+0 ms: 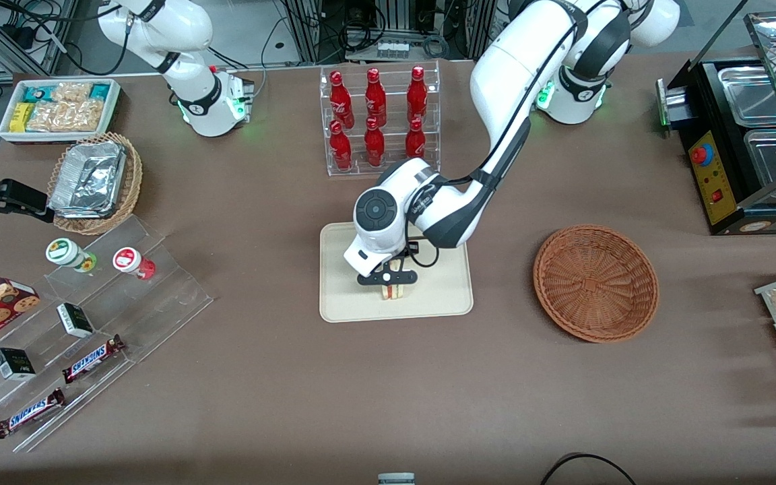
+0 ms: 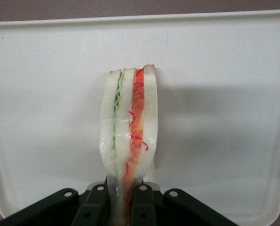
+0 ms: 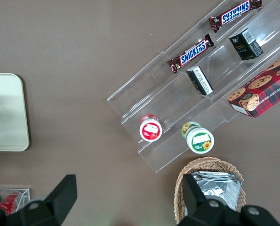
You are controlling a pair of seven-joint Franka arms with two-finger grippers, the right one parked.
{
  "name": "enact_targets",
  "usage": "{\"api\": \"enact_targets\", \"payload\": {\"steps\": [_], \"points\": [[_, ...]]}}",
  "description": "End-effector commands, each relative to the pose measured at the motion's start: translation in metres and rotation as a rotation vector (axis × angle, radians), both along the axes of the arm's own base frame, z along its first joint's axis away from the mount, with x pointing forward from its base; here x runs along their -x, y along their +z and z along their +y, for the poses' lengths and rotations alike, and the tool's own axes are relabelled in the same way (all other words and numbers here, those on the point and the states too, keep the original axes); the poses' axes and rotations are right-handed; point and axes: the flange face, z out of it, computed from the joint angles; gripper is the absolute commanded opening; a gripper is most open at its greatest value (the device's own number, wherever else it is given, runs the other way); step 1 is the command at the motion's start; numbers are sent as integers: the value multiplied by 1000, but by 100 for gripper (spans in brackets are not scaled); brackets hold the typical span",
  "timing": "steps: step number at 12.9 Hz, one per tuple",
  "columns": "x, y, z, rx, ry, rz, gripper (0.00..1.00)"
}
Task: Place sandwich from basket to tray
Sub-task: 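Lower the sandwich onto the tray and open the left gripper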
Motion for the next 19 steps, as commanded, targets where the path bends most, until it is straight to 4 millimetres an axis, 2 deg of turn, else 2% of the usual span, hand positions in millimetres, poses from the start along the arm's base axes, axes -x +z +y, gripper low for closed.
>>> {"api": "enact_targets", "payload": {"steps": [1,2,3,4,5,7,11,12,14,17,18,19], "points": [[4,-5,-12,-24,18,-37,0],[4,-5,-12,-22,18,-39,0],[3,-5,-12,-20,22,-39,37],[2,-4,-12,-19,23,-40,96],[2,-2,-12,-16,25,-42,100],[-1,11,-11,-6,18,-50,100],[-2,71,-5,7,22,-62,100],[-8,80,3,13,37,-55,100],[-16,114,17,37,35,-58,100],[-30,153,56,15,-36,-27,100],[-27,161,71,-13,-48,-2,100],[-33,169,98,-15,-65,11,100]]}}
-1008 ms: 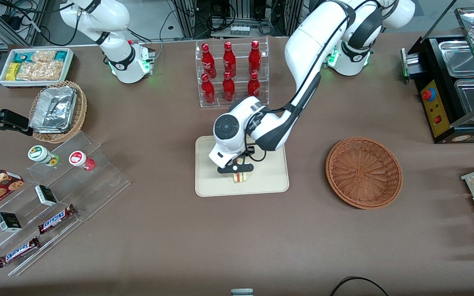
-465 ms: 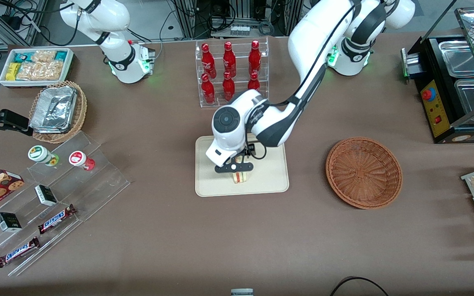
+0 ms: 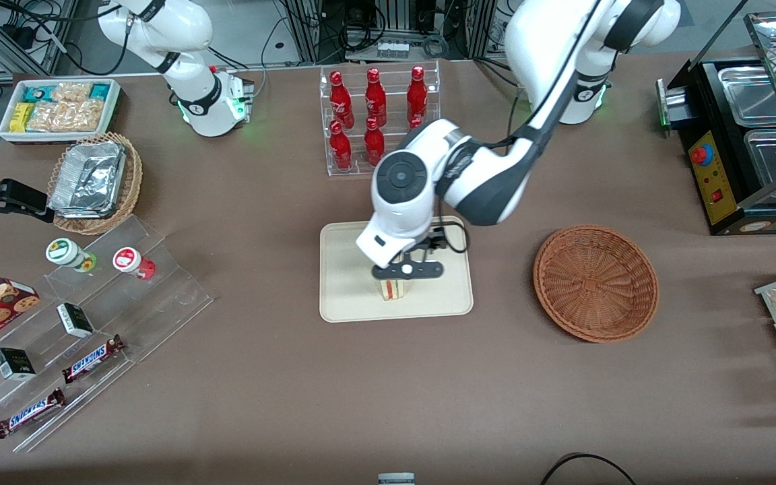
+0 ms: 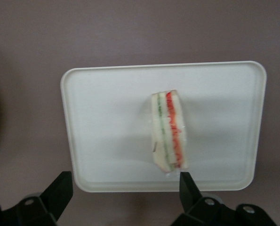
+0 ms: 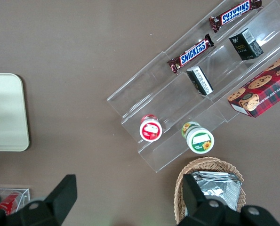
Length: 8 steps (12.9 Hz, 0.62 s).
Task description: Place sandwich from basket to tray
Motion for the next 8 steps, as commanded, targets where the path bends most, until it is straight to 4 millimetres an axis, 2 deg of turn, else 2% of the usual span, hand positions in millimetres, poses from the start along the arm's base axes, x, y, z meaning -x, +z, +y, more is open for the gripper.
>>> {"api": "enact_targets", "payload": {"steps": [1,4,8], "points": [[-8,26,65,-6,-28,36,100],[-23,47,130,5,-59,36,100],[-26,72,217,39,-131,50,100]]}}
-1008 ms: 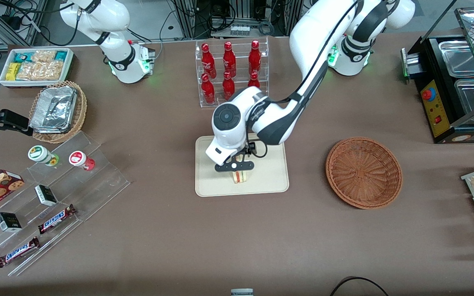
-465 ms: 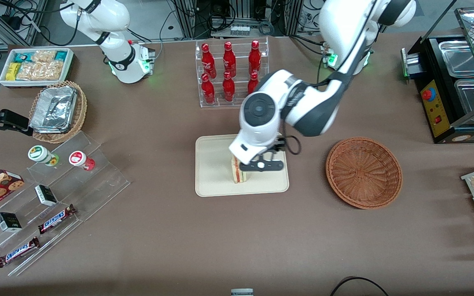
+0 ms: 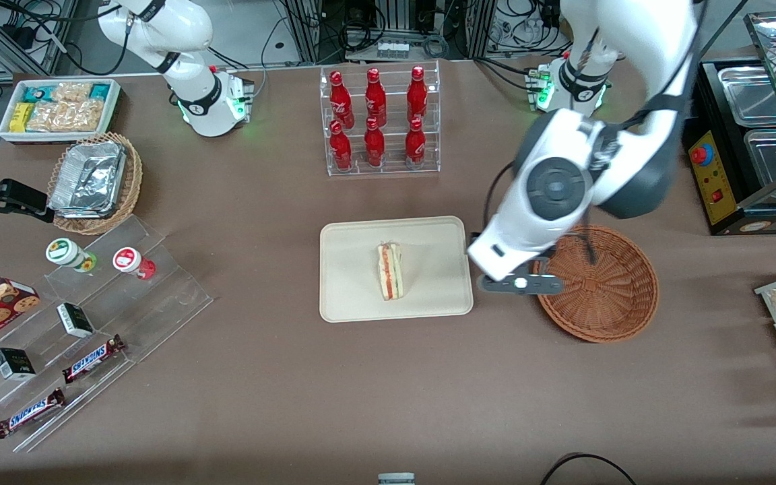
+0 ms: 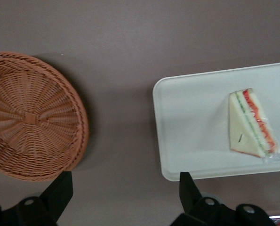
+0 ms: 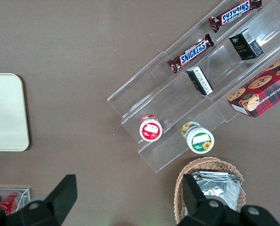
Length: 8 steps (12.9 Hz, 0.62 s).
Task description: Place sandwich from basket to tray
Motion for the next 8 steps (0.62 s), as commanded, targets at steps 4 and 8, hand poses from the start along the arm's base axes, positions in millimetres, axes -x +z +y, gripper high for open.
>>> {"api": "enact_targets", "payload": {"steps": [4,8], "points": [[33,37,113,26,-56,12,100],[53,76,165,11,16,45,100]]}}
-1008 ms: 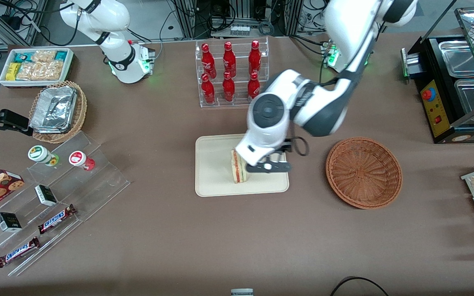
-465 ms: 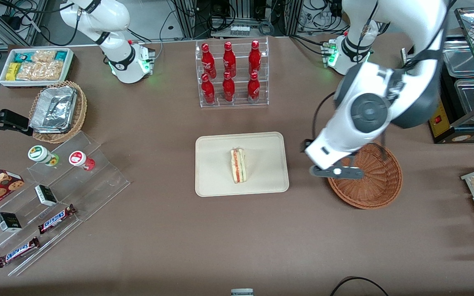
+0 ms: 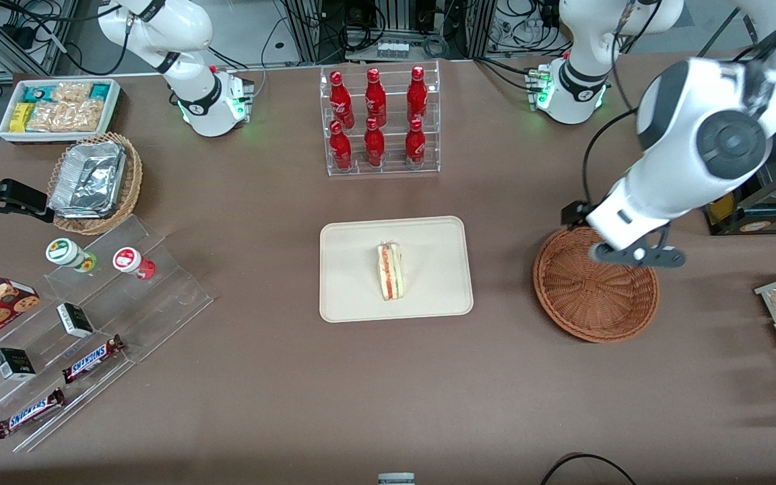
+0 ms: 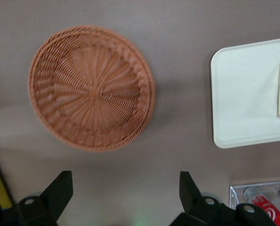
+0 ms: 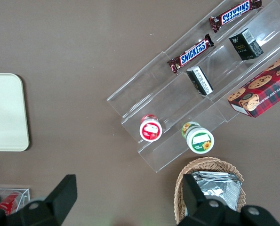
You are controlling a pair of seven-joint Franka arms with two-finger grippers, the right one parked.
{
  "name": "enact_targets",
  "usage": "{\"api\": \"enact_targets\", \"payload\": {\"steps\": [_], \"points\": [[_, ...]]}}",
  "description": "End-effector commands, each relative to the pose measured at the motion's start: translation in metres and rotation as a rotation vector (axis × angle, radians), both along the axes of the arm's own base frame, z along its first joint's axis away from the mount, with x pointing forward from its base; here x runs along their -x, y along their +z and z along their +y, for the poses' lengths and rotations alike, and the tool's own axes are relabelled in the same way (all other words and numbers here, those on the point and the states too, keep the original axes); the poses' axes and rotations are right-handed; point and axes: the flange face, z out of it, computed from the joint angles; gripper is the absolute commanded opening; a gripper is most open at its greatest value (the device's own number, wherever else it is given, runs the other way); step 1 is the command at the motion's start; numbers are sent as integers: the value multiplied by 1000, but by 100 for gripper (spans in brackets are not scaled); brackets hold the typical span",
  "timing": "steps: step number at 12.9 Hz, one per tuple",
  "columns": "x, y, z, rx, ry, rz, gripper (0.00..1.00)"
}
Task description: Place sandwich from basket to tray
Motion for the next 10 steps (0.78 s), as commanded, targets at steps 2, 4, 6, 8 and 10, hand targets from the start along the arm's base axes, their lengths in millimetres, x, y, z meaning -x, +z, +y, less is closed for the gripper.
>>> {"api": "enact_targets", "payload": {"steps": [2,4,6,8,10], "points": [[29,36,31,0,32,18,100],[35,56,44,-3,52,11,100],[43,90,70,-2,21,32,100],[46,106,85,7,34,32,100],[48,112,97,17,59,25,100]]}}
